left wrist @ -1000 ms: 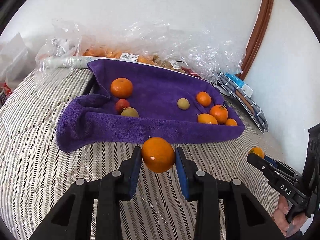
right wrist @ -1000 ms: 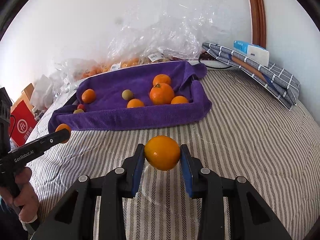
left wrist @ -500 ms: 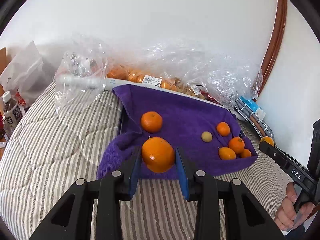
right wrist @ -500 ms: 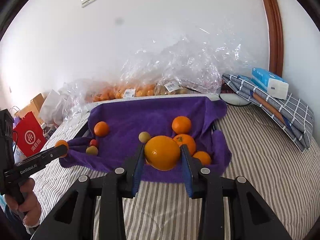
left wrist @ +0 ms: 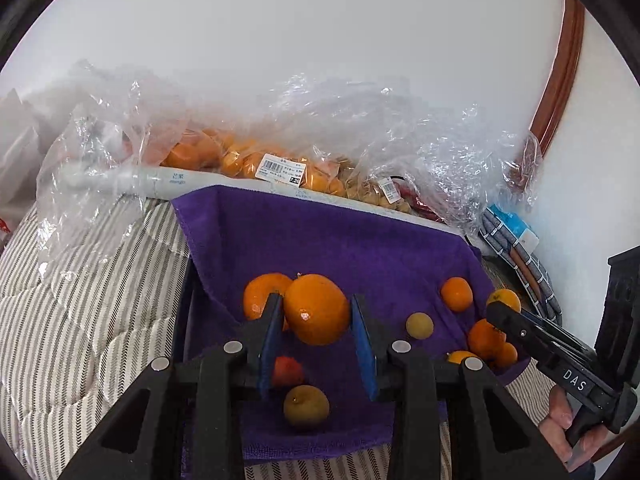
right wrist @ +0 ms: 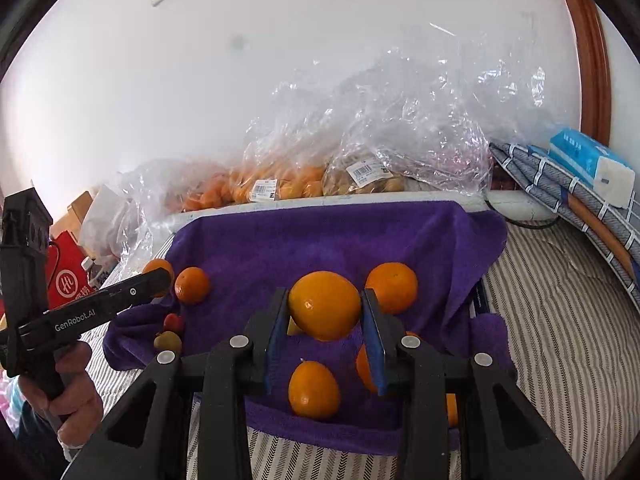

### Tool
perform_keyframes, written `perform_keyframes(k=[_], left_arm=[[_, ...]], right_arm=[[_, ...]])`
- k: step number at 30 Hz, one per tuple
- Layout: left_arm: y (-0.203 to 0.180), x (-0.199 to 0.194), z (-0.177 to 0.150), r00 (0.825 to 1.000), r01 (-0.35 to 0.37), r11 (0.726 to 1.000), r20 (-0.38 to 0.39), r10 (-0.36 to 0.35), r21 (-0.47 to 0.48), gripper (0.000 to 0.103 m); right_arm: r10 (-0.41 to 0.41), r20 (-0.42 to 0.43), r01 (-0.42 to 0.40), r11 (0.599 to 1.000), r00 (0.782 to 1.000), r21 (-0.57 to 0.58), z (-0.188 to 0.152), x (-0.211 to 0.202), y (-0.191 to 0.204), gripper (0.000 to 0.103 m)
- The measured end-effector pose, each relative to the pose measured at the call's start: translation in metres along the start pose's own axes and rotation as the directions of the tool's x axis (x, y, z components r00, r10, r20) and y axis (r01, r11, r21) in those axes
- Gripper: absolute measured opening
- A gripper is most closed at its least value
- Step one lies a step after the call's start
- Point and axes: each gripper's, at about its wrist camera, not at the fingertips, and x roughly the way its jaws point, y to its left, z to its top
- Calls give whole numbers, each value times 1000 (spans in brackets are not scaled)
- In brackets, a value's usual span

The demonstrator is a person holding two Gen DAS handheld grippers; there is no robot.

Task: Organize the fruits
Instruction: 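Carry both oranges over the purple towel with both grippers, then lower the oranges onto the towel and open both grippers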

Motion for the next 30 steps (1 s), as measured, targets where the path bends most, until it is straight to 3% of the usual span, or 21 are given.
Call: perform_keyframes(k=[6,30], left_arm=[[3,7,-7,1000,8,1000,-16,-8,-11,32],[-2,13,-14,1000,-21,1000,-17,21,22,32]], right_arm=[[-19,-41,17,999,999,-28,-9,14,4,35],[-55,-9,54,998,998,-43,-15,12,6,35]])
